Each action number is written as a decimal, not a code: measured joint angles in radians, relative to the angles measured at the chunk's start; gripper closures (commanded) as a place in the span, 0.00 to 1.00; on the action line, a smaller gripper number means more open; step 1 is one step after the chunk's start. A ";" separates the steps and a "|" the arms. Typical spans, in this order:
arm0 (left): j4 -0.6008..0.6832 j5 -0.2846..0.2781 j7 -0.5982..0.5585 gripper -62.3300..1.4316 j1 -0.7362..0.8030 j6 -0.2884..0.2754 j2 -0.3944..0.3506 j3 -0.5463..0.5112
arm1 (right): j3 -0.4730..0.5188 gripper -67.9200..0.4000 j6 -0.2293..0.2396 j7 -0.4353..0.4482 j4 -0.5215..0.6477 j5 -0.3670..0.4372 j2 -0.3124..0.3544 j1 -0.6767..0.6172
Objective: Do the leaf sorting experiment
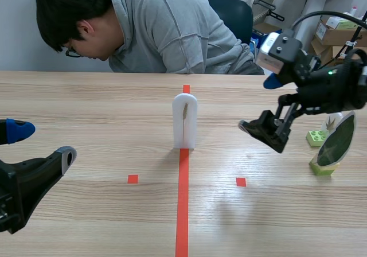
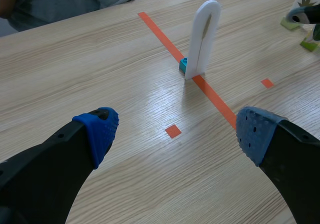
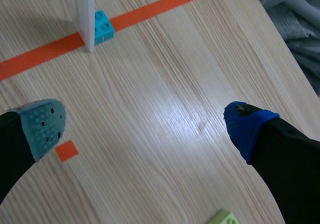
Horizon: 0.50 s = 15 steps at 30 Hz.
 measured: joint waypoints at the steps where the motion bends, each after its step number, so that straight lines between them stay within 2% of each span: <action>1: 0.000 0.000 0.000 0.18 0.000 0.000 0.000 0.000 | -0.034 0.00 0.000 0.001 -0.030 -0.013 -0.021 0.037; 5: 0.000 0.000 0.000 0.18 0.000 0.000 0.000 0.000 | -0.137 0.00 -0.018 0.040 -0.172 -0.108 -0.129 0.135; 10: 0.000 0.000 0.010 0.18 0.000 0.000 0.000 0.000 | -0.204 0.00 -0.018 0.095 -0.372 -0.187 -0.274 0.189; 15: 0.000 0.000 0.016 0.18 0.000 0.000 0.000 0.000 | -0.219 0.00 -0.023 0.142 -0.453 -0.244 -0.375 0.197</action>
